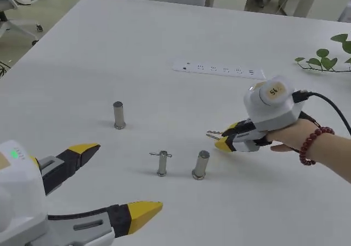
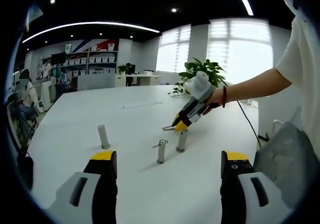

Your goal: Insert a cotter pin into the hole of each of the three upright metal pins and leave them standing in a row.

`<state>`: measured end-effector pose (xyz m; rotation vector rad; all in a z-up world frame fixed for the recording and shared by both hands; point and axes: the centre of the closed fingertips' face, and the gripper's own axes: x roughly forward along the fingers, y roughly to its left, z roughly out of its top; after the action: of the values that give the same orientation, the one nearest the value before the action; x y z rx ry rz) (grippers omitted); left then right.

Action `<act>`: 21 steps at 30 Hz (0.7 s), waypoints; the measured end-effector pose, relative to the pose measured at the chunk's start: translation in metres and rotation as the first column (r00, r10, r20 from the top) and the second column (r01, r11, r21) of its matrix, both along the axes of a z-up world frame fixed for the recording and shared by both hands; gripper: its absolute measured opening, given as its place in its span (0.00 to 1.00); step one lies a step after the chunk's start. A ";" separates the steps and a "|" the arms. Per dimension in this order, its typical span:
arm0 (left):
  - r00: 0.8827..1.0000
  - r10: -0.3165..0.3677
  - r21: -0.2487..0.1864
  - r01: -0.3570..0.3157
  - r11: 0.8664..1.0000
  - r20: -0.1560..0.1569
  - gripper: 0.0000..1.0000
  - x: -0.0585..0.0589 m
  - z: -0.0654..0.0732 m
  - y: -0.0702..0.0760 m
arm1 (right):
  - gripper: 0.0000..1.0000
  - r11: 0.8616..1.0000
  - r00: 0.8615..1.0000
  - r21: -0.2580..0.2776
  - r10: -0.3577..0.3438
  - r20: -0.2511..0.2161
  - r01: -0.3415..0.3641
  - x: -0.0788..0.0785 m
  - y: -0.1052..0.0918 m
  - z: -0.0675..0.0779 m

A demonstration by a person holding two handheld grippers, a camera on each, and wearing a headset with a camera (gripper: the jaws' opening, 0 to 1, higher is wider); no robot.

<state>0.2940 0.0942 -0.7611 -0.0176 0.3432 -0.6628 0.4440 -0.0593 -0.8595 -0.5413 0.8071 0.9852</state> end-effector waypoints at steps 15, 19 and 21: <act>1.000 0.000 0.000 0.000 1.000 -0.007 0.83 0.002 -0.004 0.001 | 0.14 0.997 0.997 -0.061 0.049 -0.059 -0.052 0.001 -0.004 -0.006; 1.000 -0.001 0.006 0.001 1.000 -0.013 0.83 0.001 -0.005 0.002 | 0.12 0.995 0.996 -0.076 0.061 -0.069 -0.067 0.002 -0.005 -0.006; 1.000 -0.001 0.008 0.001 1.000 -0.014 0.83 0.000 -0.006 0.002 | 0.11 0.994 0.995 -0.085 0.066 -0.074 -0.072 0.003 -0.006 -0.006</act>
<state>0.2944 0.0967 -0.7670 -0.0149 0.3596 -0.6630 0.4466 -0.0649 -0.8657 -0.6158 0.9031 1.0407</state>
